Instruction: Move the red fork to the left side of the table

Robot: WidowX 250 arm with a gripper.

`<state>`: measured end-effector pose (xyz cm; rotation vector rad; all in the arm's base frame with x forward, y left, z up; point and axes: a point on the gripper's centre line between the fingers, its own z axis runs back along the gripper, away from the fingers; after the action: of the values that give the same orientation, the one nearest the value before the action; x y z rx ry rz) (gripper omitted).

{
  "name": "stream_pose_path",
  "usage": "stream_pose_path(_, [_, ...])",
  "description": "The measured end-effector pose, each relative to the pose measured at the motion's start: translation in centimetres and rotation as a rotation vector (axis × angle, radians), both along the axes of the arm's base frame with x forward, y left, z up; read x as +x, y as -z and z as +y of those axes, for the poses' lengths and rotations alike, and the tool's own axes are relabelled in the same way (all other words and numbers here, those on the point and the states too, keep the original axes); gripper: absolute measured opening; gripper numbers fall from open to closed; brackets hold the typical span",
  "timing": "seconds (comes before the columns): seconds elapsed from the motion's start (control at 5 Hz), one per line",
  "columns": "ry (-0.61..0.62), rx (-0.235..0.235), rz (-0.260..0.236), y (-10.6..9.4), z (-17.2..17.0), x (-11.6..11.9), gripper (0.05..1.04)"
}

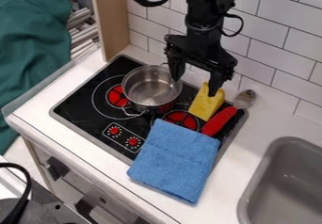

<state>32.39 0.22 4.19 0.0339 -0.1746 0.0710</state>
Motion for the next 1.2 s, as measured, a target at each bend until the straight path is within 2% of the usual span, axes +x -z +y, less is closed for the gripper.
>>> stream_pose_path(0.4, [0.052,0.004,0.068,2.2,-1.3,-0.6,1.005])
stream_pose_path(0.6, [0.091,0.003,0.065,2.7,-2.8,-0.5,1.005])
stream_pose_path(0.8, [0.091,-0.003,0.082,3.9,-4.1,-0.9,1.005])
stream_pose_path(1.0, [0.058,-0.013,0.123,5.5,-4.9,-1.1,1.005])
stream_pose_path(1.2, [0.007,-0.022,0.147,7.3,-5.2,-0.5,1.005])
